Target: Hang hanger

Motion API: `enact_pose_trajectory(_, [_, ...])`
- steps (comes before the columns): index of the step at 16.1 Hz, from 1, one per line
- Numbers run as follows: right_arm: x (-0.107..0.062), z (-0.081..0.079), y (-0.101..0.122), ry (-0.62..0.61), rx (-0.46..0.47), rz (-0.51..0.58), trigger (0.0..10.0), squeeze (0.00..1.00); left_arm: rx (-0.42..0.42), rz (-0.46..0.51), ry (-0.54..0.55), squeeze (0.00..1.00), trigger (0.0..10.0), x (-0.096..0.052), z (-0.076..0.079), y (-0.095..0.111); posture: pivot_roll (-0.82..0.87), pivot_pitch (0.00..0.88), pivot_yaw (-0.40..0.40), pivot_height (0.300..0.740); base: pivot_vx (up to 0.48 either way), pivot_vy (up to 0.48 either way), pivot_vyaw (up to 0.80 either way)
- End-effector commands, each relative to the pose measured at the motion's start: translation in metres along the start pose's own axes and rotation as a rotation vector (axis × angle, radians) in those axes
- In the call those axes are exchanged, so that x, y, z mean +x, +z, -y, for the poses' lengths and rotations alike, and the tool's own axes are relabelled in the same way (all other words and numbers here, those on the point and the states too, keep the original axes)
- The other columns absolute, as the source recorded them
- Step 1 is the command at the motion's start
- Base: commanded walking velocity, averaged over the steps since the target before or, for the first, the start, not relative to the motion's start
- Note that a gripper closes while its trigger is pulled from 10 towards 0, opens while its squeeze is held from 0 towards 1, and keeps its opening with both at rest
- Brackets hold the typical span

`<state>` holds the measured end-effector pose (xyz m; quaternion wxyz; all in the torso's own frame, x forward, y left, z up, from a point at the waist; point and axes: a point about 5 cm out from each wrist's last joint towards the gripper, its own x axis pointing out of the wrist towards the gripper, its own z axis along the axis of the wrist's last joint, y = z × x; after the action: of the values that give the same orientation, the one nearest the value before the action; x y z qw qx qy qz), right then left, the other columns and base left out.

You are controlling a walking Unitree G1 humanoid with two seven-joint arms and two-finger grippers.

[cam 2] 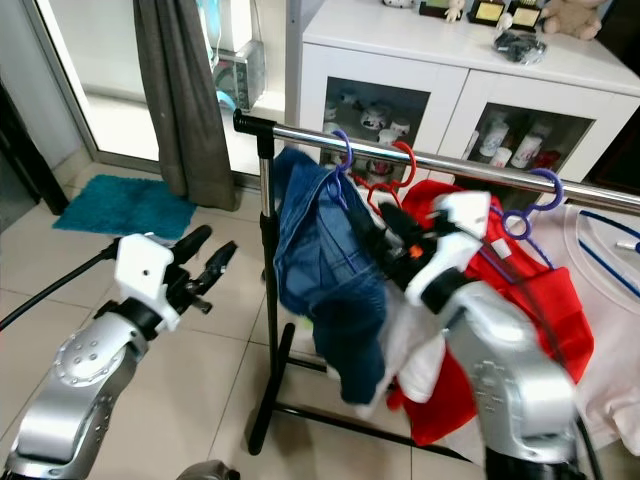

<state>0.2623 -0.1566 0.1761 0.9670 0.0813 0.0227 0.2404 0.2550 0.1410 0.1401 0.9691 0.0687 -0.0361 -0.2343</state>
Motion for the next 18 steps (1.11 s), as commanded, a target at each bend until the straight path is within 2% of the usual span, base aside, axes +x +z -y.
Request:
enact_pose_trajectory(1, [0.005, -0.002, -0.006, -0.028, -0.041, -0.011, 10.0, 0.00, 0.019, 0.006, -0.007, 0.00, 10.0, 0.002, 0.003, 0.003, 0.12, 0.000, -0.057, 0.740, 0.000, 0.000, 0.00])
enact_pose_trajectory(5, [0.013, -0.012, -0.011, -0.054, -0.055, 0.039, 10.0, 0.00, 0.034, 0.007, -0.001, 0.00, 10.0, 0.005, 0.001, 0.004, 0.12, 0.000, -0.051, 0.740, 0.000, 0.000, 0.00])
enact_pose_trajectory(8, [0.014, -0.016, -0.015, -0.063, -0.083, 0.043, 10.0, 0.00, 0.037, 0.008, -0.002, 0.00, 10.0, 0.007, 0.001, 0.004, 0.11, 0.000, -0.043, 0.740, 0.000, -0.269, 0.00])
enact_pose_trajectory(11, [0.013, -0.018, -0.022, -0.036, -0.056, 0.019, 10.0, 0.00, 0.038, 0.012, -0.003, 0.00, 10.0, 0.009, 0.001, 0.005, 0.11, 0.000, -0.046, 0.740, 0.000, -0.298, -0.19])
enact_pose_trajectory(15, [0.013, -0.022, -0.022, 0.039, -0.069, 0.025, 10.0, 0.00, 0.039, 0.011, -0.003, 0.00, 10.0, 0.008, 0.002, 0.004, 0.11, 0.000, -0.050, 0.740, 0.000, -0.298, 0.00])
enact_pose_trajectory(18, [0.013, -0.017, -0.026, 0.031, -0.060, 0.013, 10.0, 0.00, 0.040, 0.013, 0.005, 0.00, 10.0, 0.009, 0.003, 0.004, 0.11, 0.000, -0.062, 0.740, 0.000, -0.299, 0.00])
